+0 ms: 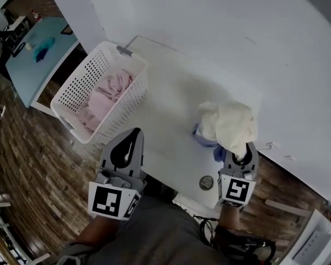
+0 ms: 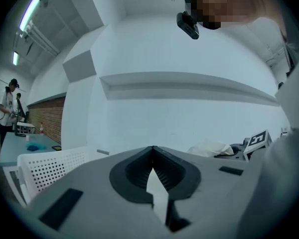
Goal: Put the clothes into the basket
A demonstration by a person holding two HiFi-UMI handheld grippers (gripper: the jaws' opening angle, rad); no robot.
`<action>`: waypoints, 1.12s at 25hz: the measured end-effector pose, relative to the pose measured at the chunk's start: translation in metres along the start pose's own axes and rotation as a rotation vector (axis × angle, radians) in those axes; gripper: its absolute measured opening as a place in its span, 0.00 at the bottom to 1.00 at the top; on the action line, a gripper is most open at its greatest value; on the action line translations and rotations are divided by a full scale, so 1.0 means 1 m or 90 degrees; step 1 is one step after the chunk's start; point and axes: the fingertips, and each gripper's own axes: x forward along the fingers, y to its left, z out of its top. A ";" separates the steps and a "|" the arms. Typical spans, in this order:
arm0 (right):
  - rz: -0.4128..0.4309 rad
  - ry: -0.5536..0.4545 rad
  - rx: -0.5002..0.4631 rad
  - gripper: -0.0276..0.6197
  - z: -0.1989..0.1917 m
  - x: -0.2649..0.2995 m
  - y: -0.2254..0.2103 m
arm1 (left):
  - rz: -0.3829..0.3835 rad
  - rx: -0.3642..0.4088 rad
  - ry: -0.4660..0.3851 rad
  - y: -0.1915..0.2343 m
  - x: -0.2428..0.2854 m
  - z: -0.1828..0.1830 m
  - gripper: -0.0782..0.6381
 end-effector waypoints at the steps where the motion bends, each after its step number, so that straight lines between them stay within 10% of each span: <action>1: 0.000 0.003 -0.001 0.23 -0.002 -0.009 0.001 | 0.009 0.001 -0.002 0.002 -0.010 0.002 0.12; 10: 0.008 -0.032 -0.002 0.23 0.028 -0.026 0.026 | 0.035 0.001 -0.029 0.026 -0.050 0.013 0.12; 28: 0.153 -0.254 0.067 0.23 0.265 0.077 0.204 | 0.083 -0.006 -0.130 0.226 -0.077 0.081 0.12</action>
